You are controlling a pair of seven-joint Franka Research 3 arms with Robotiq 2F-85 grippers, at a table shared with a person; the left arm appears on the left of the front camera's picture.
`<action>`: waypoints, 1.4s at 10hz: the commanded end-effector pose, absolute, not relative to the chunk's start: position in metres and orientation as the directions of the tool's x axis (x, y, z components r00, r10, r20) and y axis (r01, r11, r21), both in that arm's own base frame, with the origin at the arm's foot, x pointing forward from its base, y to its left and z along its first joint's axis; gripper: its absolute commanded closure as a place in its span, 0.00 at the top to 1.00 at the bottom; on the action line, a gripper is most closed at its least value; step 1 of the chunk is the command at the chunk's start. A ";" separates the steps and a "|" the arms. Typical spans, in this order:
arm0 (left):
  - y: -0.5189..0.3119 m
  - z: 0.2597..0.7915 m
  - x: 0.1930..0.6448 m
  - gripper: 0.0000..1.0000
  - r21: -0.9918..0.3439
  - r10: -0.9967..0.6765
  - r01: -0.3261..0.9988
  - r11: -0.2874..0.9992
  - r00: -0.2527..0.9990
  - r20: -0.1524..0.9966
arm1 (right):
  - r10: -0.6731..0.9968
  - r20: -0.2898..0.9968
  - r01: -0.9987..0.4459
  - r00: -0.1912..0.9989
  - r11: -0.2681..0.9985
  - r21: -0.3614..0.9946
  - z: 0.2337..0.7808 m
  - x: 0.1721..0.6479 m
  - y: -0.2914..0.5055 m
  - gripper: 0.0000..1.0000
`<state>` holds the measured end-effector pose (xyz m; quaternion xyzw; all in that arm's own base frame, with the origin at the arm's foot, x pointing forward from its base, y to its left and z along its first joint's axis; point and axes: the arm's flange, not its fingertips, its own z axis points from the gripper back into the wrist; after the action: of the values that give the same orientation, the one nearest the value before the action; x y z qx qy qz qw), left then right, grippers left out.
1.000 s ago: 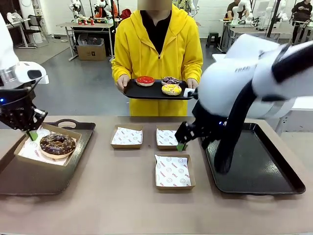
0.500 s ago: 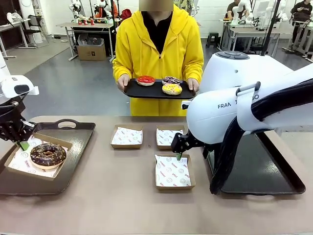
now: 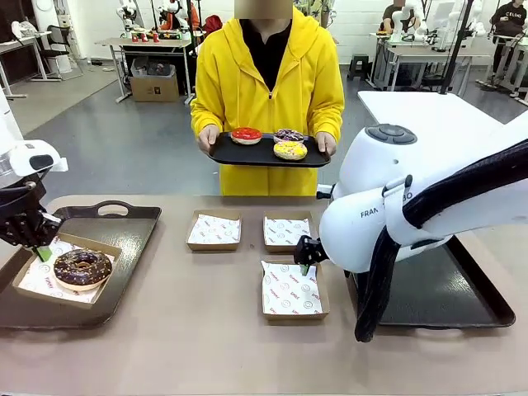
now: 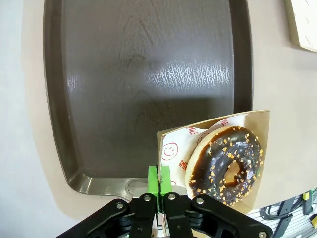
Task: Individually package the donuts and arrange them on the tray.
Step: Place the picked Paper togo box on the Handle tray while simultaneously picking up another Paper togo box from the table with the other hand.
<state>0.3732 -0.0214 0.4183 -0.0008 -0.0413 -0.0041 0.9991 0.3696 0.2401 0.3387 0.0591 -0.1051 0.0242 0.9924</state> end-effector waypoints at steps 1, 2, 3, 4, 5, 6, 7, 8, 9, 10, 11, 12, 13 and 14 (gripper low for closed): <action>-0.023 0.425 0.370 0.01 -0.001 -0.012 0.013 1.000 0.996 0.092 | 0.051 0.240 -0.084 0.970 0.988 0.132 0.333 0.370 0.250 1.00; -0.023 0.425 0.370 0.01 -0.001 -0.012 0.013 1.000 0.996 0.092 | 0.036 0.212 -0.060 0.977 0.992 0.112 0.339 0.370 0.240 1.00; -0.023 0.425 0.370 0.01 -0.001 -0.012 0.013 1.000 0.996 0.092 | 0.036 0.212 -0.060 0.977 0.992 0.112 0.339 0.370 0.240 1.00; -0.023 0.425 0.370 0.01 -0.001 -0.012 0.013 1.000 0.996 0.092 | 0.036 0.212 -0.060 0.977 0.992 0.112 0.339 0.370 0.240 1.00; -0.023 0.425 0.370 0.01 -0.001 -0.012 0.013 1.000 0.996 0.092 | 0.036 0.212 -0.060 0.977 0.992 0.112 0.339 0.370 0.240 1.00; -0.023 0.425 0.370 0.01 -0.001 -0.012 0.013 1.000 0.996 0.092 | 0.036 0.212 -0.060 0.977 0.992 0.112 0.339 0.370 0.240 1.00; -0.023 0.423 0.372 0.01 0.000 -0.011 0.011 1.000 0.996 0.092 | 0.035 0.213 -0.061 0.976 0.991 0.118 0.337 0.371 0.240 1.00; -0.023 0.416 0.377 0.01 0.025 -0.002 0.000 1.000 0.996 0.095 | 0.020 0.194 -0.042 0.981 0.993 0.108 0.333 0.368 0.243 1.00; -0.022 0.410 0.381 0.01 0.021 -0.003 0.001 1.000 0.995 0.098 | 0.007 0.189 -0.025 0.982 0.996 0.090 0.330 0.366 0.245 1.00; -0.021 0.404 0.384 0.01 0.021 0.004 -0.006 1.000 0.996 0.093 | 0.001 0.176 -0.015 0.984 0.997 0.074 0.327 0.364 0.246 1.00; -0.020 0.401 0.386 0.01 0.024 0.010 -0.013 1.000 0.995 0.099 | -0.004 0.167 -0.007 0.986 0.998 0.068 0.326 0.364 0.247 1.00; -0.020 0.398 0.386 0.01 0.023 0.010 -0.013 1.000 0.995 0.098 | -0.010 0.153 -0.001 0.988 0.997 0.072 0.324 0.365 0.249 1.00; -0.019 0.396 0.387 0.01 0.028 0.015 -0.018 0.999 0.994 0.104 | -0.016 0.140 0.006 0.990 0.997 0.070 0.322 0.365 0.252 1.00; -0.018 0.393 0.388 0.01 0.032 0.014 -0.017 0.999 0.995 0.101 | -0.014 0.131 0.006 0.991 0.998 0.061 0.319 0.366 0.254 1.00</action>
<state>0.3868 -0.0209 0.3970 0.0004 -0.0423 -0.0010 0.9991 0.3630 0.2420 0.3228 0.0454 -0.0691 0.0051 0.9966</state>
